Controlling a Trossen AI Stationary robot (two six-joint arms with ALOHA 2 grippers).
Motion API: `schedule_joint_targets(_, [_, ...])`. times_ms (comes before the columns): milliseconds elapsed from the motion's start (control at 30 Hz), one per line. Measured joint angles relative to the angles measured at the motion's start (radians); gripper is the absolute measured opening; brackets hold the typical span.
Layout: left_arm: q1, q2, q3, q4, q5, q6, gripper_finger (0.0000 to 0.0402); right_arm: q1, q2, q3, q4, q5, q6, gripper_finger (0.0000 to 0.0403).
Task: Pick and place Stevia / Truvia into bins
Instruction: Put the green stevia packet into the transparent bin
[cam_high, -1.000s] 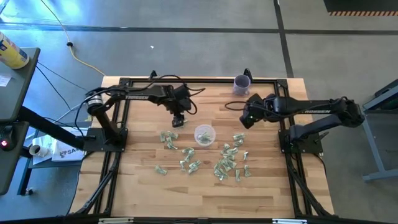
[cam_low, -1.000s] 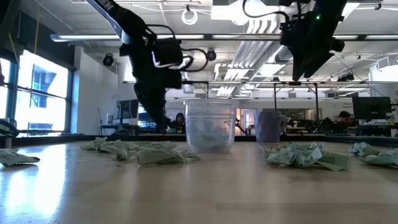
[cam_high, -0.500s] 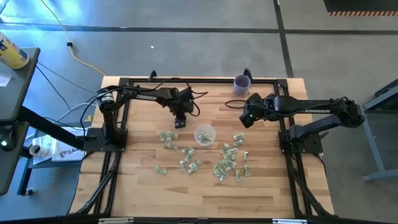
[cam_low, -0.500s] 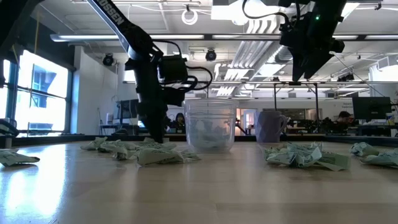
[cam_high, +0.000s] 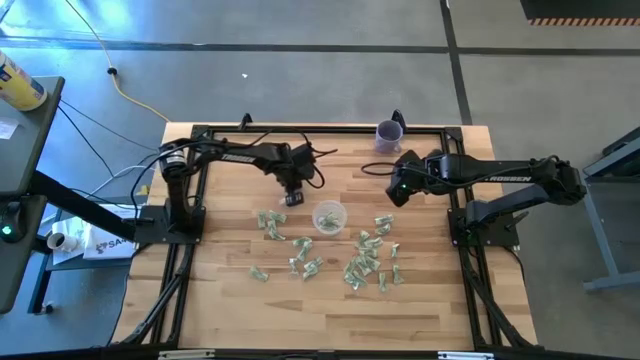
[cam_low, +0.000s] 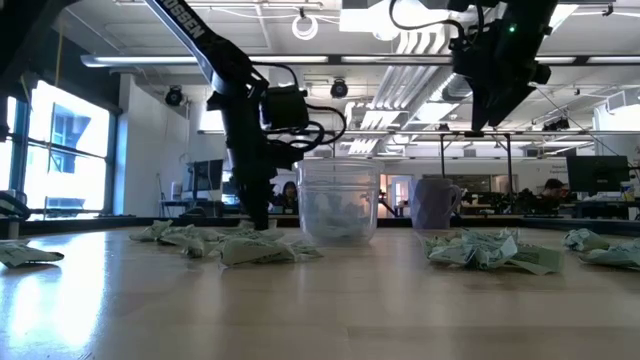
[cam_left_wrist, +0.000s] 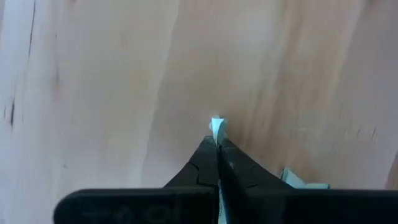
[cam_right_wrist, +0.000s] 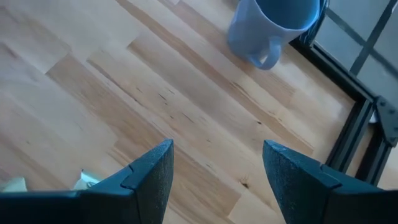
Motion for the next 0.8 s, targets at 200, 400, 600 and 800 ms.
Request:
schedule_joint_targets(200, [-0.036, -0.026, 0.077, -0.053, -0.016, -0.155, 0.0043, 0.000, 0.000, 0.000, 0.005, -0.003, -0.082, 0.0236])
schedule_joint_targets(400, [-0.155, -0.104, 0.110, -0.067, -0.040, -0.283, 0.0031, 0.010, 0.000, 0.000, 0.011, -0.022, -0.116, 0.0236])
schedule_joint_targets(600, [-0.317, -0.137, 0.155, 0.052, -0.045, -0.383, 0.0031, 0.091, 0.000, 0.000, 0.011, -0.041, -0.114, 0.0236])
schedule_joint_targets(800, [-0.390, -0.095, 0.182, 0.175, -0.065, -0.412, 0.0032, 0.202, 0.000, 0.000, 0.012, -0.020, -0.040, 0.0236])
